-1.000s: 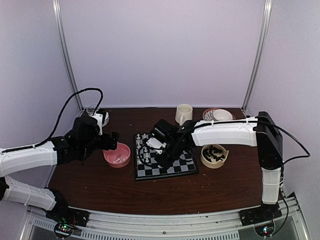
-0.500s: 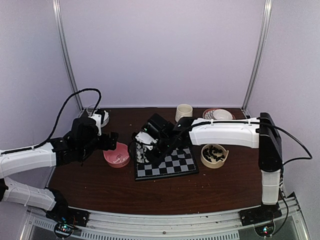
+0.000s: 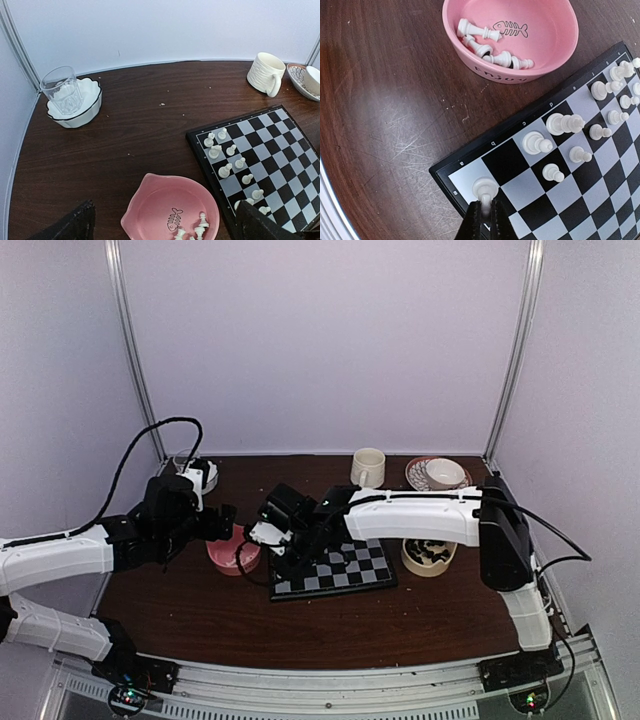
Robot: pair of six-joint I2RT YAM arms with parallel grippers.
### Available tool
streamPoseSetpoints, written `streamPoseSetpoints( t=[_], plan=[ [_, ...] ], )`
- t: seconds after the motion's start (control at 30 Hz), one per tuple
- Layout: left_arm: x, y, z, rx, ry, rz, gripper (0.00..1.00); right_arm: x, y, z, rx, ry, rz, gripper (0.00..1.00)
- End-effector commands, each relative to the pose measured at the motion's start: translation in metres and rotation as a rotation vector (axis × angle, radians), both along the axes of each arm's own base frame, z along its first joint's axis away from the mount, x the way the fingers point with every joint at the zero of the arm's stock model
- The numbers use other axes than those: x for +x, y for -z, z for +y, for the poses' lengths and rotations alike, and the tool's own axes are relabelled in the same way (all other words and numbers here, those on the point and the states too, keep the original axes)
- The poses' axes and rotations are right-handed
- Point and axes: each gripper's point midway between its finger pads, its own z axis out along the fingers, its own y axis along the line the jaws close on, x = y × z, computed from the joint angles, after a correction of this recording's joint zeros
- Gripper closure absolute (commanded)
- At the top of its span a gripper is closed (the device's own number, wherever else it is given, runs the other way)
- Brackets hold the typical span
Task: Set up the chess pieces on the board
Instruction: Place the knight at g1.
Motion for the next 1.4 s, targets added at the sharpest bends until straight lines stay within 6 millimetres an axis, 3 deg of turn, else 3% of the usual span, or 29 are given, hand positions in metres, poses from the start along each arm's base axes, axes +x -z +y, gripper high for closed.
streamPoseSetpoints(
  t=[0.0, 1.2, 1.37],
  plan=[
    [0.004, -0.008, 0.005, -0.017, -0.030, -0.034, 0.02, 0.002, 0.003, 0.001, -0.049, -0.005, -0.029, 1.00],
    [0.006, -0.004, 0.006, -0.011, -0.040, -0.021, 0.02, 0.022, 0.030, 0.011, -0.110, 0.017, -0.091, 1.00],
    [0.006, -0.003, 0.005, -0.010, -0.040, -0.017, 0.03, 0.024, 0.031, 0.011, -0.113, 0.018, -0.090, 0.89]
  ],
)
